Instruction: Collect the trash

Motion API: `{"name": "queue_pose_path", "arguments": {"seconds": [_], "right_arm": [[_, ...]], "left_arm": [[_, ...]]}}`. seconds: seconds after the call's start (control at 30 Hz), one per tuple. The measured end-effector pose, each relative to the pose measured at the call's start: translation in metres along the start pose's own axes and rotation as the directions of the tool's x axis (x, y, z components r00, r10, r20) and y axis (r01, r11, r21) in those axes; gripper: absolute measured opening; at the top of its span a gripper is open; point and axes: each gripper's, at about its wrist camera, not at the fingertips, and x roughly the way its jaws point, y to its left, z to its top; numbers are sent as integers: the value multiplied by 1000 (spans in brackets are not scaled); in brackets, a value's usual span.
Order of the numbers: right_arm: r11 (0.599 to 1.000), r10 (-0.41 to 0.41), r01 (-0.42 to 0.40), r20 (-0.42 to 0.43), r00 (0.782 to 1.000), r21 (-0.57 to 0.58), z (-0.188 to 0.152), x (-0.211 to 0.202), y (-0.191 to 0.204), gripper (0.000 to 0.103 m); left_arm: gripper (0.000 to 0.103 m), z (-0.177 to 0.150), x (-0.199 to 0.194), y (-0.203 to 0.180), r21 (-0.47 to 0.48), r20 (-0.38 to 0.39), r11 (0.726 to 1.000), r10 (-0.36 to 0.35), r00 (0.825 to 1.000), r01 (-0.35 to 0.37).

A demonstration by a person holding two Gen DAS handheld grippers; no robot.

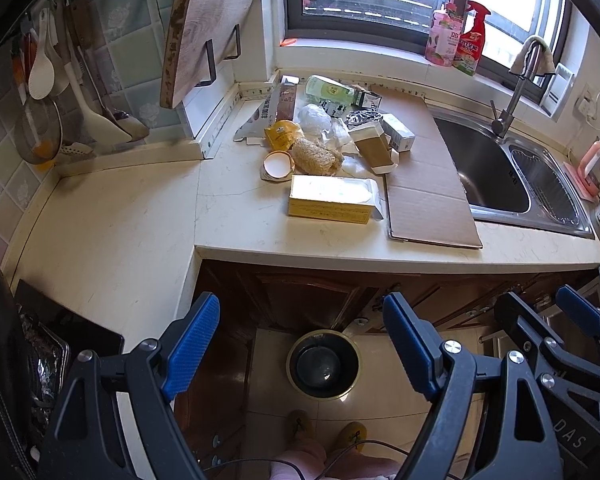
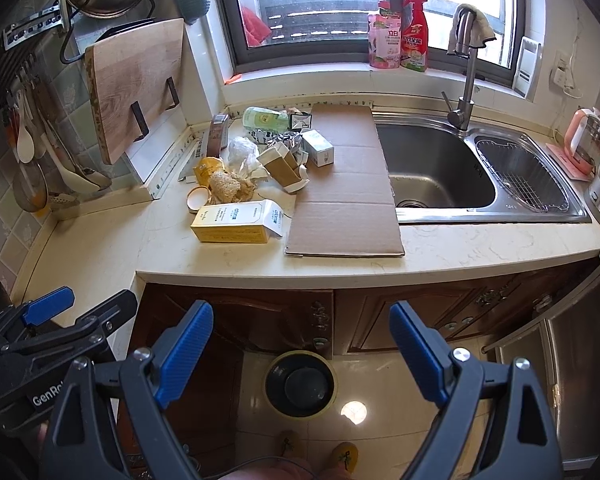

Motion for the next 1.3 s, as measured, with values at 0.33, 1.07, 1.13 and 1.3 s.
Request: {"name": "queue_pose_path", "arguments": {"seconds": [0.33,1.07,1.13,1.3], "right_arm": [[1000,-20,20,-9,1000,-17,17,15,12,91],[914,54,-108,-146,988,-390,91,167,79,90],[887,87,-163,-191,978,-433,97,188,85,90],[780,137,-280,-284,949,-559,103,227,99,90]], "left_arm": [[82,31,20,14,28,-7,999,-16,1000,17],[82,83,140,98,3,-143,1000,-22,989,23],[82,89,150,101,-14,-150,1000,0,989,-2],[82,103,175,110,-75,-192,997,18,981,-33]]}}
